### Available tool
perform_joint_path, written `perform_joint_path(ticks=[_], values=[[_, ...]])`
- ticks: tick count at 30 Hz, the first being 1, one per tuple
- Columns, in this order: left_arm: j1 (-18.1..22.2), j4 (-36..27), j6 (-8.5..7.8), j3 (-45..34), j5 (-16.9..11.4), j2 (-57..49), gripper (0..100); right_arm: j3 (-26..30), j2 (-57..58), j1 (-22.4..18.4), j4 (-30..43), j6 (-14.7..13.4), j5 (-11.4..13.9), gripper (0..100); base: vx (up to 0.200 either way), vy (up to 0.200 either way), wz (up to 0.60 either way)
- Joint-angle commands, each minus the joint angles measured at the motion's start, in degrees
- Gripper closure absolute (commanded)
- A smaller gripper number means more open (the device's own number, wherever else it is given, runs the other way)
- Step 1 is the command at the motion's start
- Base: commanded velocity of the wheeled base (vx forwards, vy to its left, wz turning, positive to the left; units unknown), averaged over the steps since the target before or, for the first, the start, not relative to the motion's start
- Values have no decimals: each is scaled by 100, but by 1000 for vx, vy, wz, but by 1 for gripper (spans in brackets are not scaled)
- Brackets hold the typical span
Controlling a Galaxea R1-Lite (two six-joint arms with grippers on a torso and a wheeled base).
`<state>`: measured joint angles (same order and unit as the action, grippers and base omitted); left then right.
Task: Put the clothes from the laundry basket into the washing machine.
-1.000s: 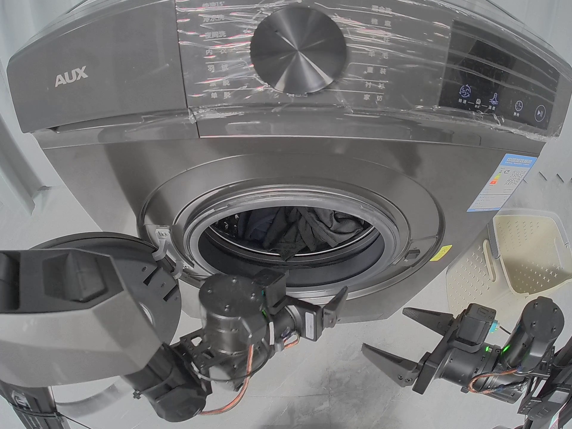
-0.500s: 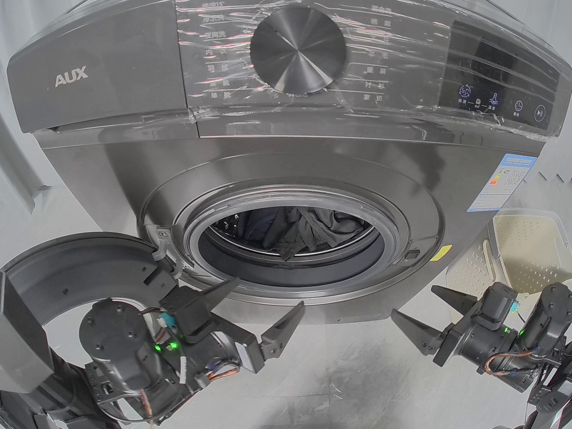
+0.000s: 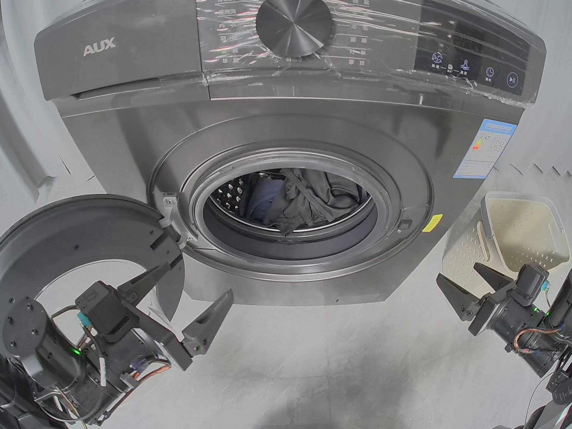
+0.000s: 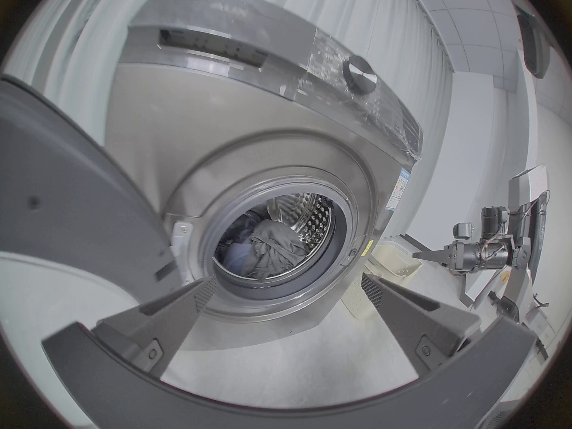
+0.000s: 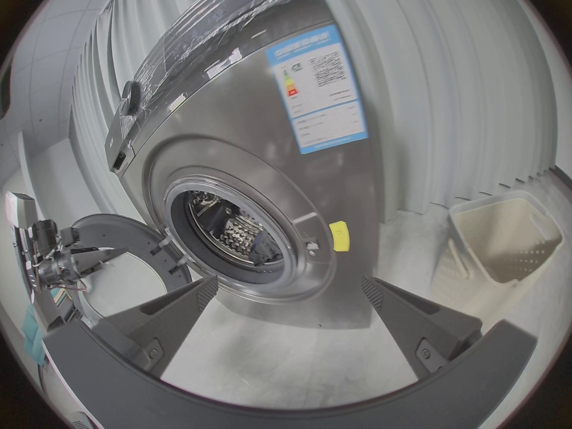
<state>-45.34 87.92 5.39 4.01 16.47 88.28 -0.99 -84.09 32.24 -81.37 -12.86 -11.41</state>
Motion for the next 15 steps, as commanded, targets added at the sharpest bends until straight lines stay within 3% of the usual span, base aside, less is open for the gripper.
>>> perform_joint_path(ticks=[1, 3, 4, 7, 9, 12, 13, 15], values=[[306, -20, -117, -348, 5, -593, 0, 99, 842, -254, 684, 117, -2, 0, -200, 0, 0], [376, -29, -117, -401, 5, -637, 0, 99, 991, -298, 930, 144, -2, 0, -200, 0, 0], [500, -170, -99, -401, 14, -804, 0, 99, 1431, -403, 1616, 161, 16, 0, -200, 0, 0], [640, -759, -117, -401, 14, -1419, 0, 99, 2160, -588, 2565, 144, 25, 0, -200, 0, 0], [640, -899, -117, -401, 23, -1542, 0, 99, 2292, -623, 2697, 144, 7, 0, -200, 0, 0], [658, -1725, -143, -401, 102, -2210, 0, 99, 2907, -781, 3330, 144, -81, 0, -200, 0, 0], [798, -2306, -126, -401, 181, -2562, 0, 99, 3294, -922, 3690, 152, -81, 0, -200, 0, 0], [983, -2640, -91, -401, 216, -2764, 0, 99, 3531, -1054, 3927, 214, -81, 0, 0, 0, 0]])
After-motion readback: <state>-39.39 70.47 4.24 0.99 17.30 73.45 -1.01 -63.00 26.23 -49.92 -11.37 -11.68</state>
